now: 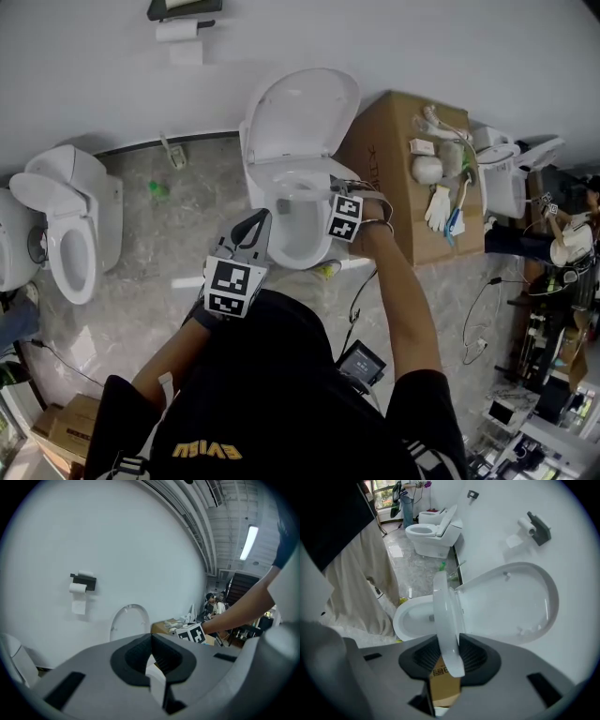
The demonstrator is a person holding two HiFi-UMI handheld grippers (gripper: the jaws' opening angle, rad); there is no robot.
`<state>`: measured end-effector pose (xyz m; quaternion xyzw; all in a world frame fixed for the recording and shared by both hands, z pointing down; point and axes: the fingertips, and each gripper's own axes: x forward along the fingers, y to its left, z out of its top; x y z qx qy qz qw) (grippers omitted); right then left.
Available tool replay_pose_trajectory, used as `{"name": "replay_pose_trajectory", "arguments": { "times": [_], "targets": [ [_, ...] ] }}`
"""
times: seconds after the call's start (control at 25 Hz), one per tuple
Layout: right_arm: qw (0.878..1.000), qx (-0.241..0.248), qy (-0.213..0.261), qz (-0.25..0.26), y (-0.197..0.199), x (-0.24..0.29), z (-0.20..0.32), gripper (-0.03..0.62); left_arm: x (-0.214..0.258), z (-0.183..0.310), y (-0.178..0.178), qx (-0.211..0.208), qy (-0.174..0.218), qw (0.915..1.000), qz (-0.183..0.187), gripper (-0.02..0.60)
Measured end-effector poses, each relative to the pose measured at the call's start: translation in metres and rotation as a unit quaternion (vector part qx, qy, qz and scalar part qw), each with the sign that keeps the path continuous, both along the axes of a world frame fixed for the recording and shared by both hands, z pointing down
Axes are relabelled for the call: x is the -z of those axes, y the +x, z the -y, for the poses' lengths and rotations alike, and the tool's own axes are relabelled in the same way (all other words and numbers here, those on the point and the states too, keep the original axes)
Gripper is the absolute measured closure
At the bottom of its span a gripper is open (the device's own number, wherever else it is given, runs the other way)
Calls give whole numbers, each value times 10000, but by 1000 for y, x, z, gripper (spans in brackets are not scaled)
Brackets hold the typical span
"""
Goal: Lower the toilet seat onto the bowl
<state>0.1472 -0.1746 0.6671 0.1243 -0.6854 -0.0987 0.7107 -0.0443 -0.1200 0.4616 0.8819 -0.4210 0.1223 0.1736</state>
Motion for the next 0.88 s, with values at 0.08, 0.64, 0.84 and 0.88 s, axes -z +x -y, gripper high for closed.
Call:
{"name": "replay_pose_trajectory", "arguments": {
  "times": [0.08, 0.64, 0.84, 0.88],
  "targets": [
    [9997, -76, 189, 129, -1, 0, -1, 482, -1, -1, -1, -1, -25, 10000, -3, 571],
    [9961, -408, 668, 413, 2, -19, -30, 467, -8, -9, 4, -39, -119, 9999, 34, 571],
    [9958, -401, 717, 409, 4, -28, -40, 470, -14, -10, 7, -36, -177, 9998, 29, 569],
    [9958, -411, 715, 404, 5, -29, -42, 470, -15, -11, 8, -45, -198, 9998, 35, 571]
  ]
}}
